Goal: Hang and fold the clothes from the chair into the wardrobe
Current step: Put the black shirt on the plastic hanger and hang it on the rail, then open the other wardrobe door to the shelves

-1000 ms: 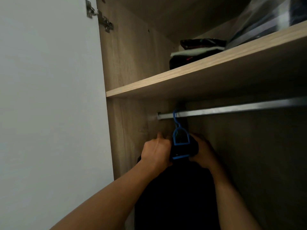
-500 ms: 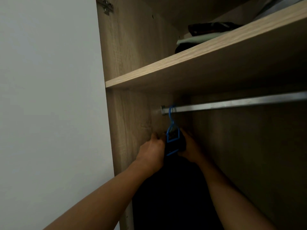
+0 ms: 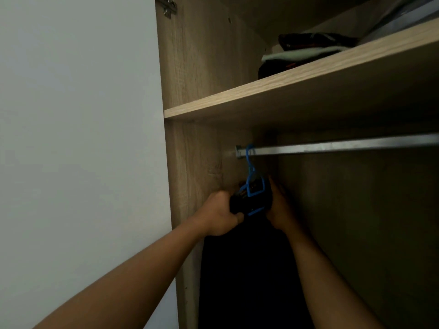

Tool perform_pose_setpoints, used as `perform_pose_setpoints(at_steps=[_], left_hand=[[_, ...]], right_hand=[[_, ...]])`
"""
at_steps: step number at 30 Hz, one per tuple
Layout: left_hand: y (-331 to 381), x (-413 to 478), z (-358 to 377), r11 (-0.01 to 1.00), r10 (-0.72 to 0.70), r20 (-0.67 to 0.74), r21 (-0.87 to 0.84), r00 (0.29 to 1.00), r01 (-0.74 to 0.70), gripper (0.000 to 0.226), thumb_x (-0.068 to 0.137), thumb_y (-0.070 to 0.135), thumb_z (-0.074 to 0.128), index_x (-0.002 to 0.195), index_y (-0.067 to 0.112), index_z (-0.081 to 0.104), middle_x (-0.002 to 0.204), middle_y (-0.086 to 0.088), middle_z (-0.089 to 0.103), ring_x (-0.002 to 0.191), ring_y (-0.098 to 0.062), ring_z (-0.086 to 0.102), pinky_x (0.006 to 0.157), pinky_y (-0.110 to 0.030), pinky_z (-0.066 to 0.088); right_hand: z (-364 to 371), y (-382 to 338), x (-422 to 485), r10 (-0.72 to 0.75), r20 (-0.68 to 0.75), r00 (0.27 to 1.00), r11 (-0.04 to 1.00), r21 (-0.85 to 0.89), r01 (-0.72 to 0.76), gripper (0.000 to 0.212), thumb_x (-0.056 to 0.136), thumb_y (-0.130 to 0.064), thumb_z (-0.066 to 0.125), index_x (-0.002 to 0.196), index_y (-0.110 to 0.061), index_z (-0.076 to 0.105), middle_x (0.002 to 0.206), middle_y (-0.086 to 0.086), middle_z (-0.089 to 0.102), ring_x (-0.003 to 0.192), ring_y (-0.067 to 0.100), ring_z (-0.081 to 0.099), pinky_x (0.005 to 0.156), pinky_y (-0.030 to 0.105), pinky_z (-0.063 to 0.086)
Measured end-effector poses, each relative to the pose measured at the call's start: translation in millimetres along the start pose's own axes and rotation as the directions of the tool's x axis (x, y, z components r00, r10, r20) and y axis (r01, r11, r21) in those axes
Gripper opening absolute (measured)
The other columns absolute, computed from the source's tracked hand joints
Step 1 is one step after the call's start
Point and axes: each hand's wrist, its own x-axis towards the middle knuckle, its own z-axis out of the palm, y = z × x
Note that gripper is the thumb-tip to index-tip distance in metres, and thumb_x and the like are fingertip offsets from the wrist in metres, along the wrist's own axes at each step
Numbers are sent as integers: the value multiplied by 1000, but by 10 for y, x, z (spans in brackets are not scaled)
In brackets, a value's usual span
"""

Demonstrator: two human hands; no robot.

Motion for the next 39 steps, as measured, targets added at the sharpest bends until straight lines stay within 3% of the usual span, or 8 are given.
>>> perform_pose_setpoints(at_steps=[4,7,17,23,26,30,33,39], left_hand=[[22,-263,-219,991,14,-83,135,996,-3,38,89,39,66,117,15,55,115,-6,57,104,-25,60,77,-30,48],[56,-589,-508,960,64,-206,279,976,-4,66,87,47,63,144,20,43,136,-4,52,115,-25,58,93,-40,53],[86,-2473,-1833,882,88,-432,453,898,132,61,88,53,61,142,29,48,140,5,50,125,-15,51,97,-34,46],[-374,-3902,-2568,814,151,-637,514,756,271,57,80,48,68,129,20,62,129,-3,60,123,-25,51,97,-45,46],[-655,-4431,-2776,873,28,-739,346,673,344,64,84,37,70,142,20,49,141,-5,48,132,-26,40,106,-44,39],[-864,-4721,-2815,927,-373,-453,-136,810,350,81,98,22,56,159,28,3,151,-6,43,120,-19,55,98,-29,44],[-907,-4783,-2732,939,-337,-341,-185,878,289,82,100,12,47,156,41,-5,150,-8,45,90,-12,69,88,-27,53],[-730,-4872,-2692,968,-231,-372,-176,899,176,90,94,11,60,156,43,3,132,-6,57,78,-11,68,69,-17,54]], right_hand=[[-71,-236,-123,-7,-95,995,990,136,20,83,81,-8,62,155,-24,27,157,6,34,142,24,38,116,46,36],[-211,-770,-409,0,-93,996,982,186,17,80,86,-5,62,155,-26,26,156,6,34,140,23,40,116,35,35],[-153,-2809,-1794,-309,17,951,930,217,298,67,97,-28,60,154,-32,26,157,-7,29,139,15,37,100,27,35],[338,-4042,-2682,-481,89,872,854,270,444,64,96,-31,59,153,-27,30,155,-9,28,140,12,36,106,26,37],[605,-4465,-3098,-520,127,844,833,292,469,65,96,-32,58,154,-25,28,159,-6,22,146,11,25,113,30,34],[812,-4764,-3460,-513,234,826,847,296,442,70,97,-31,57,157,-27,20,165,-5,10,151,11,11,116,27,22],[852,-4826,-3573,-486,283,827,867,277,414,72,98,-29,56,158,-28,16,166,-5,6,152,11,7,116,25,20],[695,-4817,-3778,-475,224,851,874,236,426,59,104,-37,45,156,-37,17,162,-5,14,148,15,21,113,33,35]])
